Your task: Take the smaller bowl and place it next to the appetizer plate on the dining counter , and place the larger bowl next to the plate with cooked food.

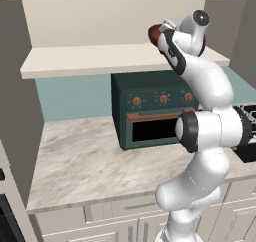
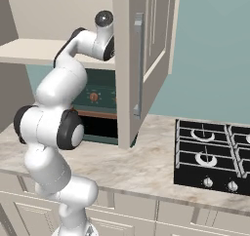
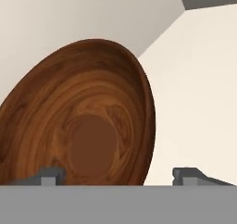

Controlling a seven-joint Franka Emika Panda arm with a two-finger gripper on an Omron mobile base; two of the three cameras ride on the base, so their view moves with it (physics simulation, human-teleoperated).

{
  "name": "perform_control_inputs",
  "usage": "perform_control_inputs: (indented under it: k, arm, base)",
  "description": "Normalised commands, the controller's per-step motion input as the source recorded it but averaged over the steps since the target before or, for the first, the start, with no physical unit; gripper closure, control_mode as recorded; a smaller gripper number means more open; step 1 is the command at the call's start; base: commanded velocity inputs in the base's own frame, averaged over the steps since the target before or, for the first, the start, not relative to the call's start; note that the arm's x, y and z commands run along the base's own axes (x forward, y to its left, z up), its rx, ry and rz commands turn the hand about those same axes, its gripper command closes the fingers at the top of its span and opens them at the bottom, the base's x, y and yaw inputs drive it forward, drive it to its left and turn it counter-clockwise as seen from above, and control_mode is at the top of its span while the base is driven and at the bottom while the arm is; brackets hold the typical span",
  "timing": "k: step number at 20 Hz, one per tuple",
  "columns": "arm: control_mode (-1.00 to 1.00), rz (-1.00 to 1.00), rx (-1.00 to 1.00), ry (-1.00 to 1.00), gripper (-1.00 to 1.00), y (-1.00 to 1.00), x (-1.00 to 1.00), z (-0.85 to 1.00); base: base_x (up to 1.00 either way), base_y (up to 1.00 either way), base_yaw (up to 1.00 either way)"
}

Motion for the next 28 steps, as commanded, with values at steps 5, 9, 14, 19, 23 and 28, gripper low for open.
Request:
perform_control_inputs:
  k: [5,9,14,19,23,28]
  arm:
    - [-1.0,0.0,0.03,-0.01,1.0,0.0,0.39,-0.19]
    - [-1.0,-0.01,0.08,-0.17,1.0,-0.08,0.04,-0.14]
    - [-1.0,-0.08,0.17,-0.31,1.0,-0.11,-0.12,-0.09]
    - [-1.0,-0.04,0.16,-0.06,1.0,-0.05,-0.94,0.09]
    - [-1.0,0.0,0.0,0.17,1.0,0.0,-1.0,0.19]
    - [-1.0,0.0,0.0,0.26,1.0,0.0,-1.0,0.09]
  base:
    - [0.0,0.0,0.0]
    - [0.0,0.0,0.0]
    - [0.0,0.0,0.0]
    - [0.0,0.0,0.0]
    - [0.0,0.0,0.0]
    - [0.0,0.0,0.0]
